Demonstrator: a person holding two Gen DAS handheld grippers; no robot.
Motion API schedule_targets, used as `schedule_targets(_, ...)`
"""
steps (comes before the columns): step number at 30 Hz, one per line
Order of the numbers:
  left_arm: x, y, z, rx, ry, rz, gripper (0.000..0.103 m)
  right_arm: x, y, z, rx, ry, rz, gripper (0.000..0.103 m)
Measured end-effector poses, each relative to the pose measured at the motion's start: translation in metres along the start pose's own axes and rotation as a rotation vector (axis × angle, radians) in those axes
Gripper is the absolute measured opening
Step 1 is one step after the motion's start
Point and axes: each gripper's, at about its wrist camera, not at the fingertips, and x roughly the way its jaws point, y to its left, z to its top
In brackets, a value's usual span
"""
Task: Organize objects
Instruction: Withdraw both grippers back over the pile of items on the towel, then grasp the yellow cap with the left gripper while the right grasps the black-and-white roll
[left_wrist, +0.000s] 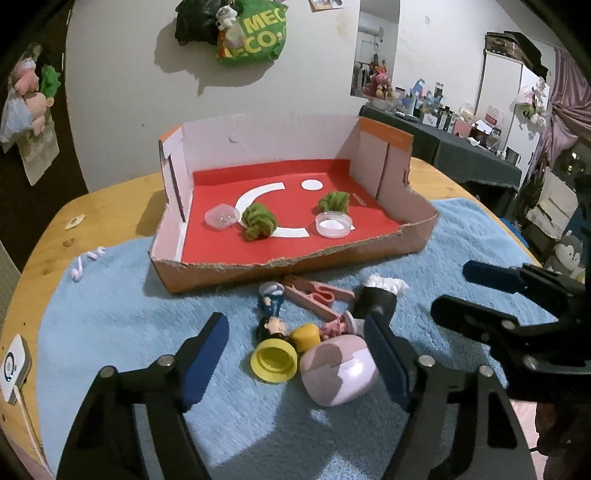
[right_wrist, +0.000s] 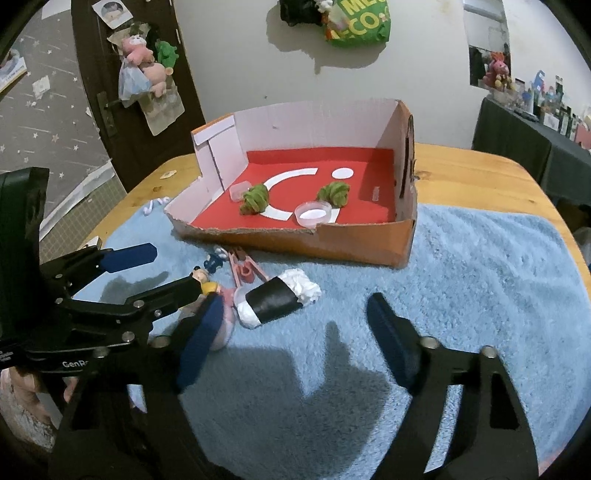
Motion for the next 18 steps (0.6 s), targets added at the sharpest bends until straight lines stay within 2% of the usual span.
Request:
schedule_targets(1,0.001,0.002,-0.001,-0.007,0.004,-0.006,0.071,0.002,0.0,0.0,0.001,0.006,0.001,0.064)
schedule_targets(3,0.003,0.006,-0.002,-0.021,0.013,-0.017,0.066,0.004,-0.001,-0.001,0.0,0.014,0.002,0.062)
schedule_targets(6,0.006,0.014,-0.004,-0.038,0.024,-0.02,0.062,0.009,-0.001,-0.002,-0.001,0.027,0.005,0.058)
schedule_targets(9,0.01,0.02,-0.007,-0.049,0.039,-0.022,0.057,0.015,0.002,-0.003,-0.007,0.041,0.012,0.058)
schedule_targets(18,0.019,0.033,-0.015,-0.074,0.066,-0.024,0.057,0.036,0.009,-0.005,-0.04,0.08,0.017,0.058)
